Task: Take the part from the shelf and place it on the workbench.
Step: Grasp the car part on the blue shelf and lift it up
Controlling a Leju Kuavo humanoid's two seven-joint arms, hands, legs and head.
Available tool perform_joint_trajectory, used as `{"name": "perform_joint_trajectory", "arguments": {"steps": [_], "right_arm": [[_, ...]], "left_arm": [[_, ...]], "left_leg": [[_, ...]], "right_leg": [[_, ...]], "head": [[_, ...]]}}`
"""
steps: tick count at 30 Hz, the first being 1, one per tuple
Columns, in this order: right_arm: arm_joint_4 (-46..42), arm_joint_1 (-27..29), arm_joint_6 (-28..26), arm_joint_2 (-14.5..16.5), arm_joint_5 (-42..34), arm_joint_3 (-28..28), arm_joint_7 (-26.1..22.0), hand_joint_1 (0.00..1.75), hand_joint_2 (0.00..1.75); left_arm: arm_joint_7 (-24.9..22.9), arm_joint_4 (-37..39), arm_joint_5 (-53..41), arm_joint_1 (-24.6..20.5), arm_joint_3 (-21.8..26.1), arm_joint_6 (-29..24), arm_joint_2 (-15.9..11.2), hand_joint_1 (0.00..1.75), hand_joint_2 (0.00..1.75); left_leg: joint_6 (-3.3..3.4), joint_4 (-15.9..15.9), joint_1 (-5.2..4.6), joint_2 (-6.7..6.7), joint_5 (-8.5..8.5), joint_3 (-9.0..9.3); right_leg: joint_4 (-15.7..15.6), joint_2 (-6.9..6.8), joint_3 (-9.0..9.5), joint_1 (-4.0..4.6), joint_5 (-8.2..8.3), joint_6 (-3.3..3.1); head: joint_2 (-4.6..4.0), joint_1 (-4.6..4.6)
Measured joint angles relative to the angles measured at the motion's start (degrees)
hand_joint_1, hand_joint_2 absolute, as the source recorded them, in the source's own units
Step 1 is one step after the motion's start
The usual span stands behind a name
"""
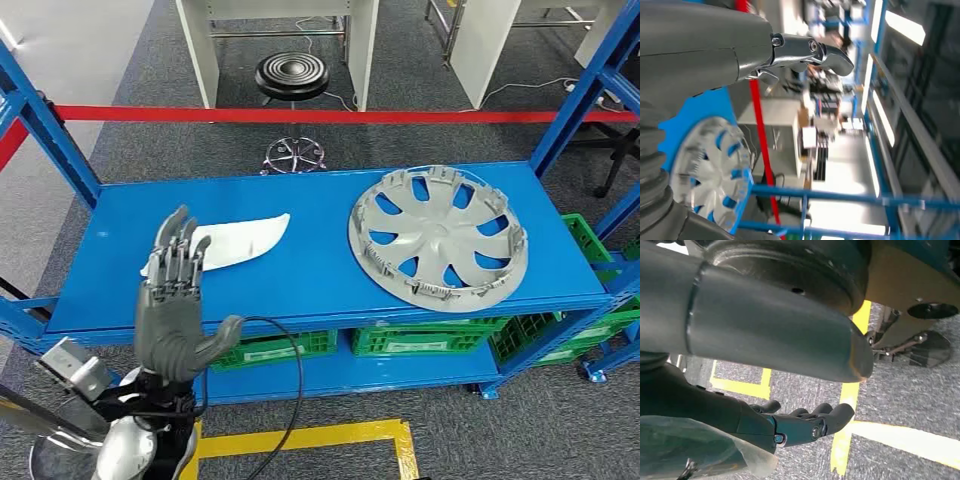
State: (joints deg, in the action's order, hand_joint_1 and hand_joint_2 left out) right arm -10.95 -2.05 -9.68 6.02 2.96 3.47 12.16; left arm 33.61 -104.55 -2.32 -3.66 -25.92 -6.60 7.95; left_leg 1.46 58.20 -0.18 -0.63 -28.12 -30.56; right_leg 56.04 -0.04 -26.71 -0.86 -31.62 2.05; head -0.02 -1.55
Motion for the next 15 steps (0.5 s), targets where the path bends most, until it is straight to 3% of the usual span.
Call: {"name": "perform_joint_trajectory", "arguments": {"steps": [8,12,15], "right_arm": [[0.0,0.0,0.9,0.0,2.0,1.5,-0.4,0.0,0.0],[0.0,-0.1,1.0,0.0,2.6,2.2,-0.7,0.0,0.0],[0.0,-0.1,1.1,0.0,3.0,2.6,-0.8,0.0,0.0]], "left_arm": [[-4.2,6.4,-4.8,-9.7,-5.1,0.3,-1.3,0.0,1.75],[-5.5,10.0,-6.1,-12.9,-6.4,0.3,-1.8,0.0,0.0],[-7.2,12.3,-9.0,-14.8,-7.0,-0.4,-2.3,0.0,0.0]], "left_leg": [[0.02,0.0,0.0,0.03,0.06,-0.01],[0.02,0.0,0.0,0.04,0.06,-0.01],[0.02,0.0,0.0,0.05,0.06,-0.01]], "right_leg": [[0.0,0.03,0.54,-0.01,0.07,0.03],[0.0,0.05,0.53,0.0,0.07,0.03],[0.0,0.03,0.51,0.01,0.07,0.03]], "head": [[0.0,0.01],[0.0,0.0],[0.0,0.0]]}}
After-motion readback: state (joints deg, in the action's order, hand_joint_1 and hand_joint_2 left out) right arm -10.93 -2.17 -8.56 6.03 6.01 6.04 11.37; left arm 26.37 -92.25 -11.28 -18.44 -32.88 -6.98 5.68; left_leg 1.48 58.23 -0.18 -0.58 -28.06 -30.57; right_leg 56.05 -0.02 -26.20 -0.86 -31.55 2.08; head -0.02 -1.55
